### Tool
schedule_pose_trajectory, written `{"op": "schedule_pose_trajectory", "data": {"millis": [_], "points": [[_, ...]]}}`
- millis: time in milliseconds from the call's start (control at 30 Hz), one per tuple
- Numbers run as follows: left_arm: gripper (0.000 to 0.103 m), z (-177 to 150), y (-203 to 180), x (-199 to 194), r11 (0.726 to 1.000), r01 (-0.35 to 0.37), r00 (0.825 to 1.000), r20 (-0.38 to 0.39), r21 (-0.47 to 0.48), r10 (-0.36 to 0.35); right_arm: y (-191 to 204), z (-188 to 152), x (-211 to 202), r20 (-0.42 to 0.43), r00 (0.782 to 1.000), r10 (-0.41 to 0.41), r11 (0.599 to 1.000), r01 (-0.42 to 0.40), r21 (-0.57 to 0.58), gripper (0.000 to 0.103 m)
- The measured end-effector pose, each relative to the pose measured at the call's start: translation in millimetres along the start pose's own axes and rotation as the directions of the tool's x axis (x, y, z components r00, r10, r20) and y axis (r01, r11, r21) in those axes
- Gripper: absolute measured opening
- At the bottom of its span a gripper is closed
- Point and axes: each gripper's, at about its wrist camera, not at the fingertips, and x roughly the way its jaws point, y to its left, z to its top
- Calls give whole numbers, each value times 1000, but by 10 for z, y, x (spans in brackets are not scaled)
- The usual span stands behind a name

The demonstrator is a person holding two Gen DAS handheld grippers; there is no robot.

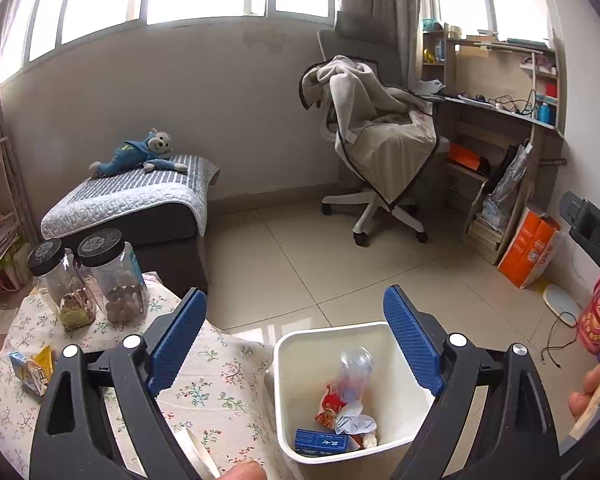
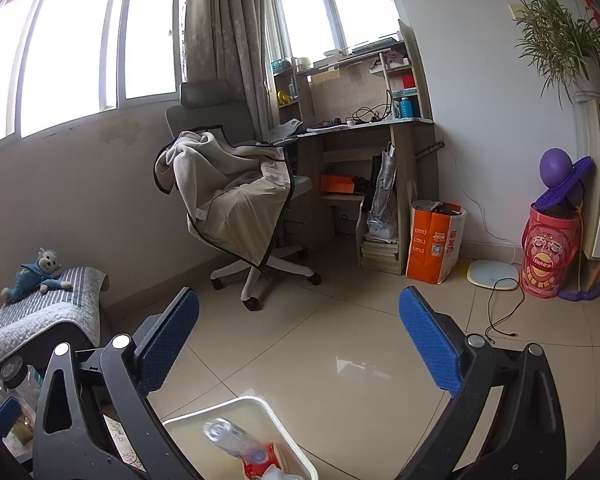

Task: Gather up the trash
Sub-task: 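Carry the water bottle to the wastebasket and release it with the left gripper, then grasp the blue milk carton with the left gripper while the right gripper grasps the crumpled white tissue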

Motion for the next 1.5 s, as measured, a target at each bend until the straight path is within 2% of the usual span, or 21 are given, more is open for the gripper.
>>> {"op": "schedule_pose_trajectory", "data": {"millis": [267,533,800,1000,1100,1200,1233,1300,1367,1433,1500], "points": [[91,-8,626,-177,992,-98,995,22,-85,100,576,-187,-233,-1,995,101,984,-100,-147,96],[91,-155,1228,-219,970,-194,981,-18,-149,193,1173,-378,-408,-47,979,199,948,-204,-243,96],[91,-276,1856,-261,936,-285,959,-67,-205,277,1778,-644,-595,-97,954,282,899,-298,-322,96],[91,-428,2393,-183,895,-375,925,-157,-241,345,2217,-918,-740,-157,928,337,853,-372,-367,96],[91,-526,2728,-106,854,-444,892,-222,-270,394,2419,-1026,-820,-193,907,375,827,-422,-373,96],[92,-678,3102,98,805,-531,834,-330,-263,442,2610,-1149,-887,-237,881,409,797,-472,-377,96],[92,-746,3257,179,786,-551,817,-373,-282,439,2669,-1196,-905,-253,874,416,787,-485,-382,96],[92,-908,3617,334,735,-570,797,-465,-367,386,2779,-1282,-923,-287,857,427,761,-512,-398,96],[92,-1079,3973,477,671,-570,789,-543,-474,287,2879,-1361,-928,-321,842,435,737,-537,-410,96],[92,-1247,4274,585,597,-571,786,-585,-564,199,2971,-1442,-913,-365,819,443,710,-569,-415,96],[92,-1383,4488,655,537,-594,773,-610,-599,173,3067,-1529,-884,-418,794,441,690,-598,-408,96]]}}
